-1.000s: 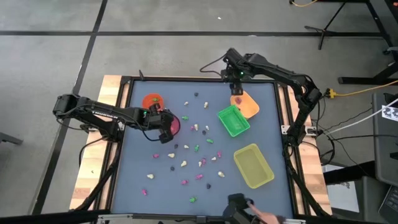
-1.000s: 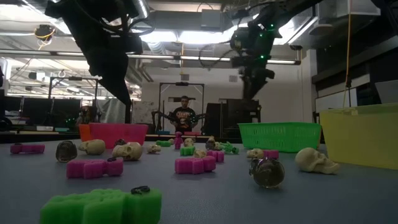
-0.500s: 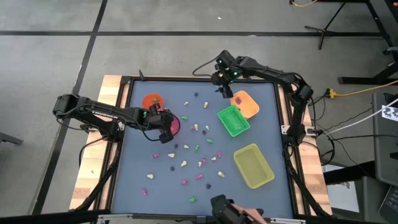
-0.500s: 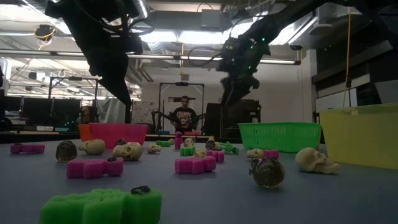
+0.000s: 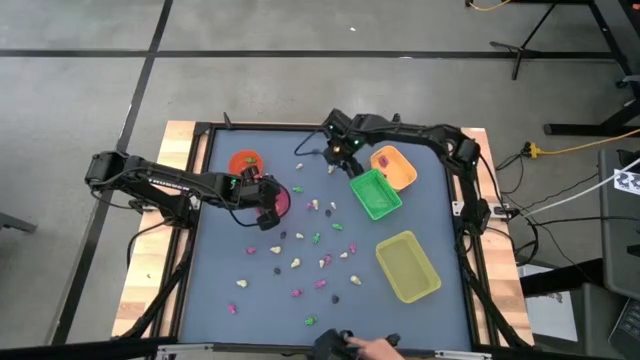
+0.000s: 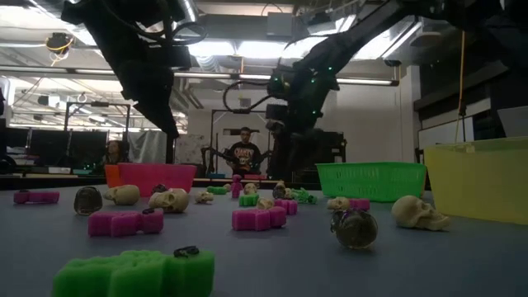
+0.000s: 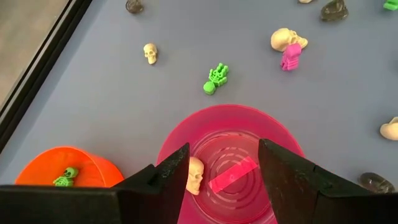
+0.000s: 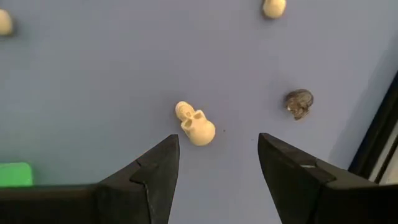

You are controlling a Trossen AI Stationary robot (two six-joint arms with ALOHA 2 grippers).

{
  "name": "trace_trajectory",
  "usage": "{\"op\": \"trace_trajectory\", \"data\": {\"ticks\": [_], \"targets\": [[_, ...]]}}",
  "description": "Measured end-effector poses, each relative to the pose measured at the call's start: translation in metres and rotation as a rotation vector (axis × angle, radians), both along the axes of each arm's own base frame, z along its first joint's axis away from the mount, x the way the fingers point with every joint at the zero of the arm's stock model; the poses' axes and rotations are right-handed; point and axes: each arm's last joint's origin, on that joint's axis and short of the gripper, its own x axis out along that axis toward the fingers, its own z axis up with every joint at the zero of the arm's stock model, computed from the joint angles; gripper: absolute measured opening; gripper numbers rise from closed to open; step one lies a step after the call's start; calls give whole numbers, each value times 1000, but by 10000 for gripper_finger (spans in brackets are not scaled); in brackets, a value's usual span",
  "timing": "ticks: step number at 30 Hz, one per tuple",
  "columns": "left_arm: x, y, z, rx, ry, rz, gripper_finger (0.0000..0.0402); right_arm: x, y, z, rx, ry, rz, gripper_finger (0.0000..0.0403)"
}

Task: Sort Halloween decoration
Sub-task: Put the white skull toy into the pink bin

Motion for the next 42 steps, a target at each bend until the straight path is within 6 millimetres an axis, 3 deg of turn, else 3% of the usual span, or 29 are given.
{"op": "trace_trajectory", "data": {"ticks": [6,15,42], "targets": [[0,0,0,0,0,0,176,7,9,-12,-23,34,67,218],[0,0,0,0,-3,1,176,10,8,-28,-13,66,68,217],[1,0,1,-1,-18,2,176,10,7,-29,-32,73,63,217]]}}
